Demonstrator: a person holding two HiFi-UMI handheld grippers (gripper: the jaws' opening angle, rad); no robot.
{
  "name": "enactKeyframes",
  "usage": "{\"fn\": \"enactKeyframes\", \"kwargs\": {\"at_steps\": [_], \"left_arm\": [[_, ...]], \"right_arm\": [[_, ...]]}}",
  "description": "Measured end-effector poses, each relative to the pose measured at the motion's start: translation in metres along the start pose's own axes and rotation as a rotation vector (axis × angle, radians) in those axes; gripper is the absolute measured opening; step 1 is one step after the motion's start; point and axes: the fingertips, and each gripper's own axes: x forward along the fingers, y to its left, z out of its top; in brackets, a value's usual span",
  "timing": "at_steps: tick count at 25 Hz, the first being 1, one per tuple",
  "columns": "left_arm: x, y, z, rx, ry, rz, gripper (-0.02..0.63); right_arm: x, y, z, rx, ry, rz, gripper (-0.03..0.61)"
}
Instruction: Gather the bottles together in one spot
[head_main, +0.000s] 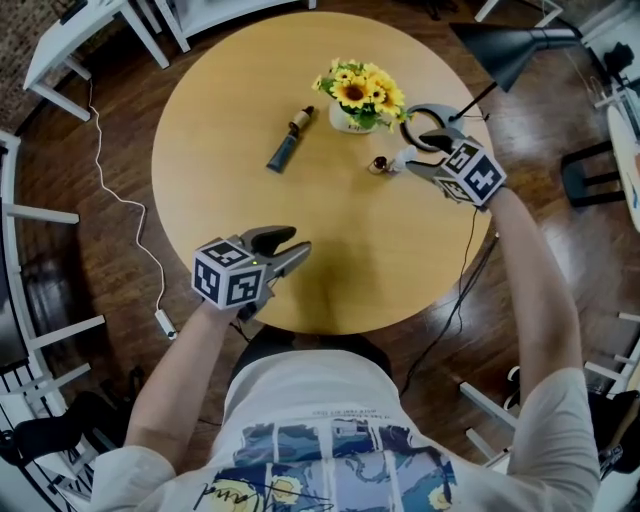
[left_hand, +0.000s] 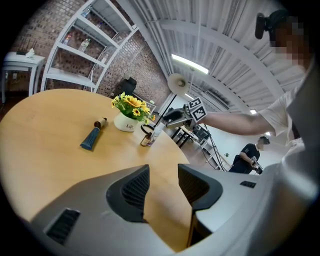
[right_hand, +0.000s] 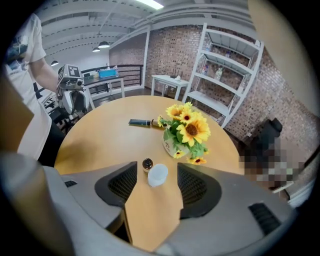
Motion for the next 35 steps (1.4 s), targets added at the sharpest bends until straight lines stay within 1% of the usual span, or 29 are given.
{"fn": "enactKeyframes", "kwargs": {"at_steps": [2,5,7,10,13,17,21,24,26,30,33,35], "left_arm": [[-0.005,0.005,0.003,0.005,-0.006,0.012,0.186],[-0.014,0.006,0.010,0.031,-0.010,0.041,0.186],[-0.019,0.002,0.015,0.057,-0.011,0.066,0.186],[-0.026,-0.006,0.018,0.112,0.000,0.118,0.186],[-0.031,-0.017,0.019,0.148,0.000,0.170,0.186],[-0.029,-0.038,0.016,0.132,-0.026,0.213,0.186],[-0.027,-0.064,0.012,0.121,-0.058,0.287,0.186],[-0.027,-0.080,0.011,0.158,-0.068,0.324,0.186],[-0.032,-0.088,0.009,0.184,-0.072,0.337,0.186],[-0.045,-0.103,0.000,0.209,-0.073,0.335,0.186],[-0.062,-0.111,-0.010,0.245,-0.056,0.343,0.186],[-0.080,-0.115,-0.016,0.249,-0.063,0.331,0.186]], "right_arm": [[-0.014,0.004,0.003,0.031,-0.030,-0.049,0.276],[-0.041,0.019,0.013,0.108,-0.101,-0.115,0.276],[-0.062,0.034,0.016,0.186,-0.160,-0.151,0.276],[-0.091,0.067,0.008,0.302,-0.223,-0.185,0.276],[-0.115,0.111,-0.010,0.386,-0.263,-0.189,0.276],[-0.141,0.160,-0.040,0.492,-0.326,-0.182,0.276],[-0.162,0.193,-0.074,0.605,-0.397,-0.180,0.276],[-0.170,0.212,-0.091,0.668,-0.432,-0.186,0.276],[-0.175,0.227,-0.094,0.685,-0.441,-0.196,0.276],[-0.195,0.254,-0.093,0.708,-0.470,-0.232,0.276],[-0.207,0.275,-0.086,0.779,-0.527,-0.254,0.276],[-0.211,0.289,-0.078,0.813,-0.546,-0.272,0.276]]}}
